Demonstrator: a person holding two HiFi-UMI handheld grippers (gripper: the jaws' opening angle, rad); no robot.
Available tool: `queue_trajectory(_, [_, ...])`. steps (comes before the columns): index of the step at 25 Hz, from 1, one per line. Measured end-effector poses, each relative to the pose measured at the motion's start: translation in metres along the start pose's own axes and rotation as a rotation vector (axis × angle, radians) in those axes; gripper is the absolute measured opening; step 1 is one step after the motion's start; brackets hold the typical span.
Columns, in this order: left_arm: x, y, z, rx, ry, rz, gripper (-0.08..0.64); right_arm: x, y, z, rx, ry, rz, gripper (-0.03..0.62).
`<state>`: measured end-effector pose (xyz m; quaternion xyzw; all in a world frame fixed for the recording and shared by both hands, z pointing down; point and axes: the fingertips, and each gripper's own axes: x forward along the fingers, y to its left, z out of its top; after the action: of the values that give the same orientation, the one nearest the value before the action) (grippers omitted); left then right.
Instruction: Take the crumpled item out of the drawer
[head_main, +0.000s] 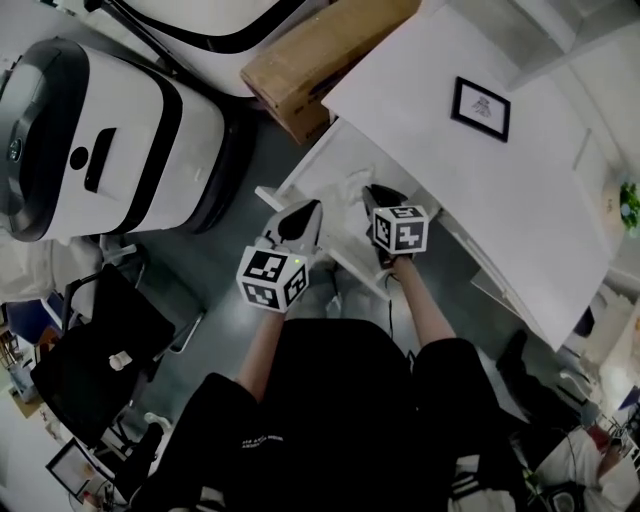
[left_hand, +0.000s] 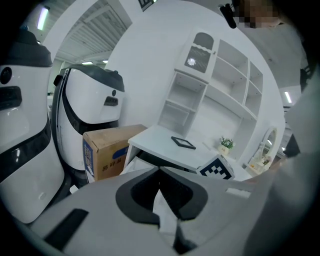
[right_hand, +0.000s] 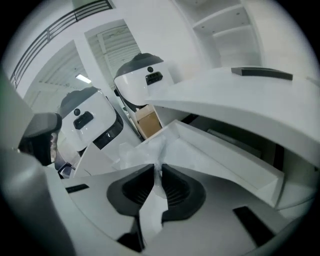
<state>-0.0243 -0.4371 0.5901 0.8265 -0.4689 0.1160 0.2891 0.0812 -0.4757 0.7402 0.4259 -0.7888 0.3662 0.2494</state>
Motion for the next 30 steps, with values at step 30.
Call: queue_trajectory(30, [-0.096, -0.038, 0.069, 0.126, -0.215, -0.029, -0.003, -0.188, 0.086, 0.099, -0.063, -0.508, 0.165, 0.038])
